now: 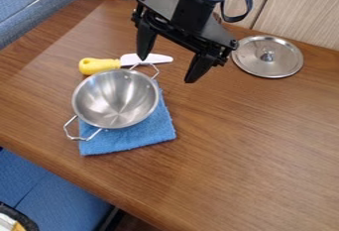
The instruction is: Put the silver lid on top of the silver pot
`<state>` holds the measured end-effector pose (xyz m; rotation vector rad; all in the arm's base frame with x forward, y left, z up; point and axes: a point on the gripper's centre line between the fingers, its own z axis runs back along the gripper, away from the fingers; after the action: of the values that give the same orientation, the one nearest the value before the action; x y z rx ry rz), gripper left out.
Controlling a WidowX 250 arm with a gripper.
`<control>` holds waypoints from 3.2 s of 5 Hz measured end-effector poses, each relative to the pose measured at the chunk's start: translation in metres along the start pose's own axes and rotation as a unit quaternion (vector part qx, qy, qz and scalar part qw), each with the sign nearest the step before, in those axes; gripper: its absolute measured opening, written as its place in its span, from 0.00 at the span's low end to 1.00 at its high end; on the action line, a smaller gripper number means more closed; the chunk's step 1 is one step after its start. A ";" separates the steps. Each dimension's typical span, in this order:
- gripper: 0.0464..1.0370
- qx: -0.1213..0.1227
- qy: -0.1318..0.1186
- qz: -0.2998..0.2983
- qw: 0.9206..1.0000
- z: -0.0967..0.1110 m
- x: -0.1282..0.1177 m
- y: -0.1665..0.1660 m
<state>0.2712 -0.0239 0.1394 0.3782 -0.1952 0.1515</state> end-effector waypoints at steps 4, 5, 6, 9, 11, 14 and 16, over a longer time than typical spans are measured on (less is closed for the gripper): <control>0.96 -0.062 0.013 -0.042 0.997 -0.011 0.037 -0.039; 0.96 -0.097 -0.007 -0.040 0.994 -0.012 0.064 -0.051; 0.96 -0.114 -0.017 -0.053 0.992 -0.019 0.090 -0.068; 0.96 -0.146 -0.003 -0.078 0.986 -0.046 0.129 -0.100; 0.96 -0.162 0.019 -0.082 0.983 -0.058 0.128 -0.114; 0.36 -0.164 0.013 -0.076 0.983 -0.060 0.127 -0.118; 0.24 -0.163 0.015 -0.072 0.984 -0.060 0.124 -0.116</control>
<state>0.4222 -0.0944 0.0710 0.0625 -0.1584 -0.0186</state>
